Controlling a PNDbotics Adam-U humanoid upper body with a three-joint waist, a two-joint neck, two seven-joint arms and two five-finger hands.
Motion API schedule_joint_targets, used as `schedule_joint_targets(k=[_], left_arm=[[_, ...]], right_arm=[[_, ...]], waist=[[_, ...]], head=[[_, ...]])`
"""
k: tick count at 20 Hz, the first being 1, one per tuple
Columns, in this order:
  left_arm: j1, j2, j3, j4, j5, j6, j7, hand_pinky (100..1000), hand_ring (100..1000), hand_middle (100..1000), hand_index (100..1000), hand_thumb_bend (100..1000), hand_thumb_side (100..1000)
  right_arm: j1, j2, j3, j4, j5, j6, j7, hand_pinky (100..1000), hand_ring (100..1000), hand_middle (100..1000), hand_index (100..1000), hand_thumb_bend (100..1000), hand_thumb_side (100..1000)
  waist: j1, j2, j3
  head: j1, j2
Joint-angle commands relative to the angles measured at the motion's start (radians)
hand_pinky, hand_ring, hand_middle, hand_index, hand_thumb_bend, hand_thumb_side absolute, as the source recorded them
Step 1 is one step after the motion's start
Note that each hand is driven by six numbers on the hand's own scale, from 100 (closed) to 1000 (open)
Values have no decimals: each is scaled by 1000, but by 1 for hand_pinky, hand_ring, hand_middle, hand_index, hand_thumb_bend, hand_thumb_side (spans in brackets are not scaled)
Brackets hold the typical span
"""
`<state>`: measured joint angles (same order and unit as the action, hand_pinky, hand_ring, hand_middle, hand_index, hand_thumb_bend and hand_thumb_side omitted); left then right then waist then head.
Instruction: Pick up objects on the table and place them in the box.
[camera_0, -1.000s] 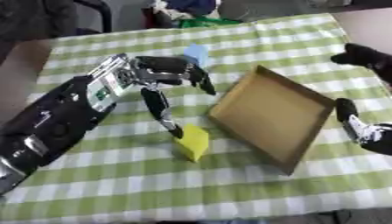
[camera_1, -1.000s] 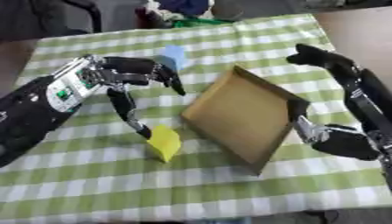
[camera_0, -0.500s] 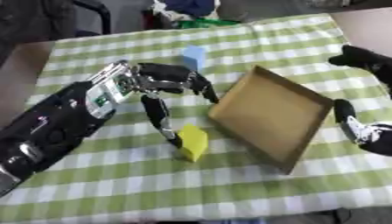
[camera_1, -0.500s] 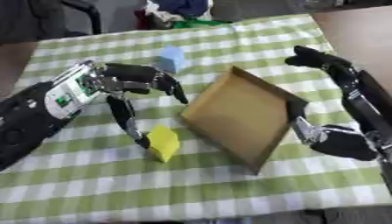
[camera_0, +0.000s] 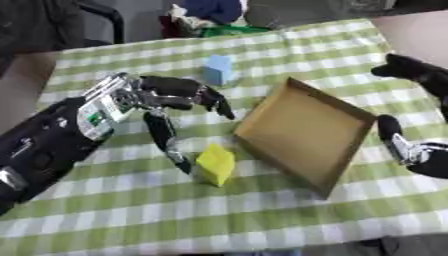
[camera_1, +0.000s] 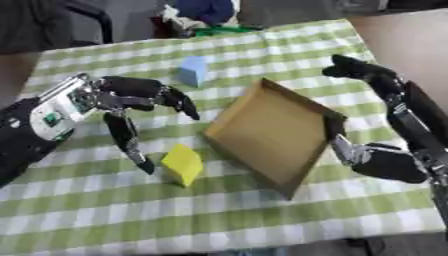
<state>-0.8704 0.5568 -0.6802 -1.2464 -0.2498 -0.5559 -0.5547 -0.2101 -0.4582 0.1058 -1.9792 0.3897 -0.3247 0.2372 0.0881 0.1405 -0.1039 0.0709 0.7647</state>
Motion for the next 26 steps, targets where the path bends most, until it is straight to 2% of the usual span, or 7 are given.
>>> schedule_joint_targets(k=[1, 4, 8, 14, 26], left_arm=[[-6, 26, 17, -21, 5, -351, -352, 775, 830, 791, 900, 728, 315], [0, 19, 22, -31, -13, -351, -352, 790, 837, 798, 916, 673, 295], [11, 14, 33, -44, -73, -351, -352, 805, 813, 788, 934, 690, 274], [31, 2, 53, -47, -159, -351, -352, 809, 785, 786, 935, 669, 280], [49, -37, 70, -10, -221, -351, -352, 801, 773, 758, 918, 636, 264]], right_arm=[[-7, -24, 0, -21, 0, 0, 2, 906, 869, 825, 1000, 100, 491], [-7, -24, 0, -21, 0, 0, 2, 906, 869, 824, 1000, 100, 493], [-6, -21, 2, -21, 2, 2, 5, 907, 869, 823, 1000, 100, 493], [-8, -21, 3, -21, 4, 2, 4, 907, 869, 823, 1000, 100, 492], [-10, -19, 5, -21, 4, 4, 6, 907, 869, 823, 1000, 100, 491]], waist=[[-4, -16, -2], [-2, -15, -6], [0, -11, -11], [1, -8, -14], [0, -6, -18]], head=[[-3, 5], [-3, 5], [-6, 5], [-5, 5], [-9, 5]])
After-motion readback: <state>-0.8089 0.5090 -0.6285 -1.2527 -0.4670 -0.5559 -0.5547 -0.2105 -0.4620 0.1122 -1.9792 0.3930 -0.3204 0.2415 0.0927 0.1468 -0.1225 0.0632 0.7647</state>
